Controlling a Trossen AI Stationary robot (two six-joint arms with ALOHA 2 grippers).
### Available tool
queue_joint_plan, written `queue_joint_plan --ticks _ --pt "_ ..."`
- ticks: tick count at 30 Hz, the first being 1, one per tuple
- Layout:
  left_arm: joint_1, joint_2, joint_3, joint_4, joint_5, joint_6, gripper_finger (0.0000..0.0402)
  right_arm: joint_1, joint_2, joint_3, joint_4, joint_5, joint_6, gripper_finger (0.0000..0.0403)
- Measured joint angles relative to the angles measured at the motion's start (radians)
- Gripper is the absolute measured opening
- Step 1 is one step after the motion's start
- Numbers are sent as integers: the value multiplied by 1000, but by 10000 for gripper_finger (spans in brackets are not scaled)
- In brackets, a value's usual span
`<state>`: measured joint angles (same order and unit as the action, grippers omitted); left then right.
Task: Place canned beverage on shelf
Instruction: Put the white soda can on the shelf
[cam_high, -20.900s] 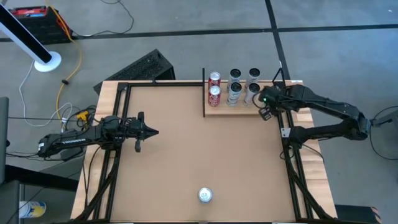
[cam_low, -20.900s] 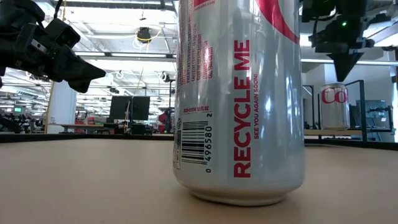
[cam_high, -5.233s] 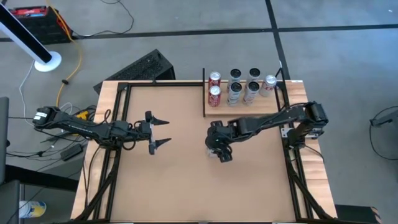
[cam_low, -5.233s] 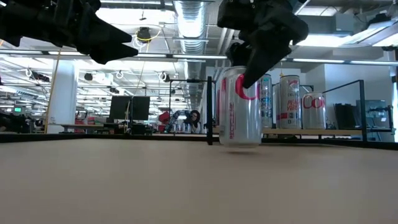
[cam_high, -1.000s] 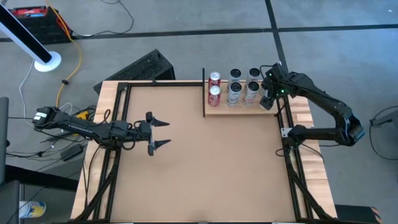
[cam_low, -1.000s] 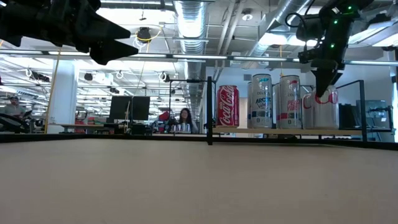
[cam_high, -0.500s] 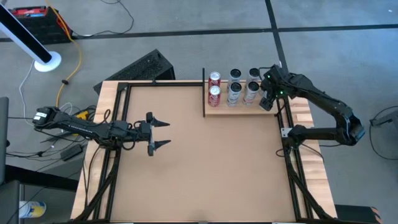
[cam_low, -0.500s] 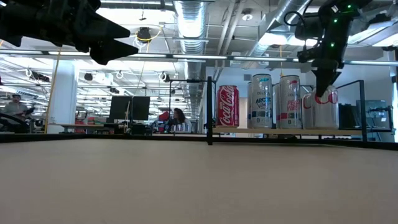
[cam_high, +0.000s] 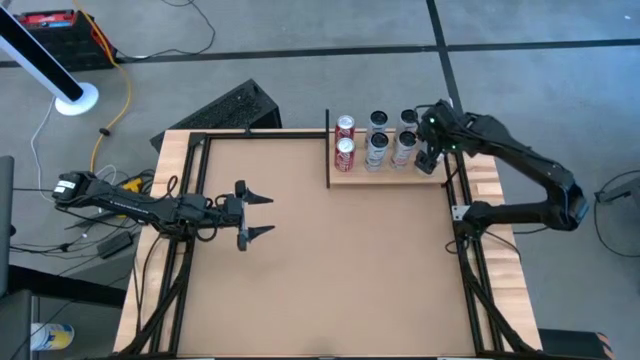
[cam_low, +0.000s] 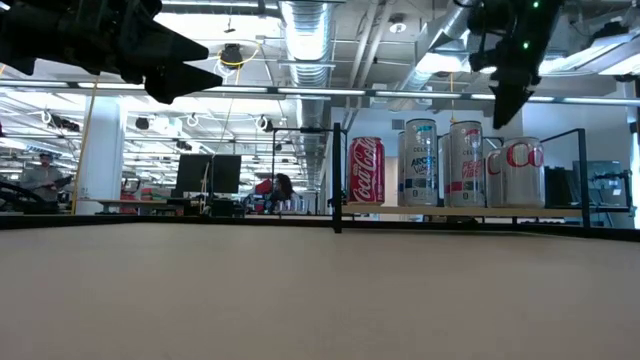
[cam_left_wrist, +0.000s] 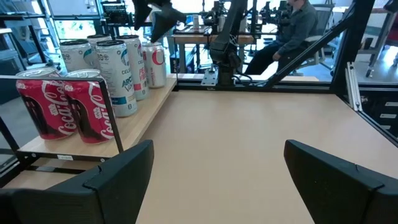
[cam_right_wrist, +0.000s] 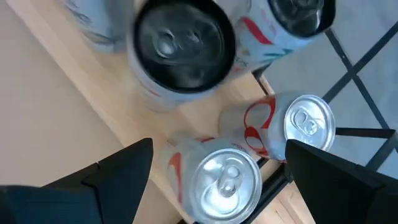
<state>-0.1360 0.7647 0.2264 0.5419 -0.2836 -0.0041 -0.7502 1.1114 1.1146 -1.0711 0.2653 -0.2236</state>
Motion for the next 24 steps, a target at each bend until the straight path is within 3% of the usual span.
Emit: queue_joint_plan --ticks 7,12,17,24 --pt "0 0 0 0 0 15 346 124 -6 47 -184 -1 163 382" --pt "0 0 0 0 0 48 346 235 -13 -12 -195 -1 228 334" --pt "0 0 0 0 -9 55 346 283 -11 -42 -168 36 232 233" --pt "0 0 0 -4 -9 39 346 218 -10 -57 -173 76 198 30"
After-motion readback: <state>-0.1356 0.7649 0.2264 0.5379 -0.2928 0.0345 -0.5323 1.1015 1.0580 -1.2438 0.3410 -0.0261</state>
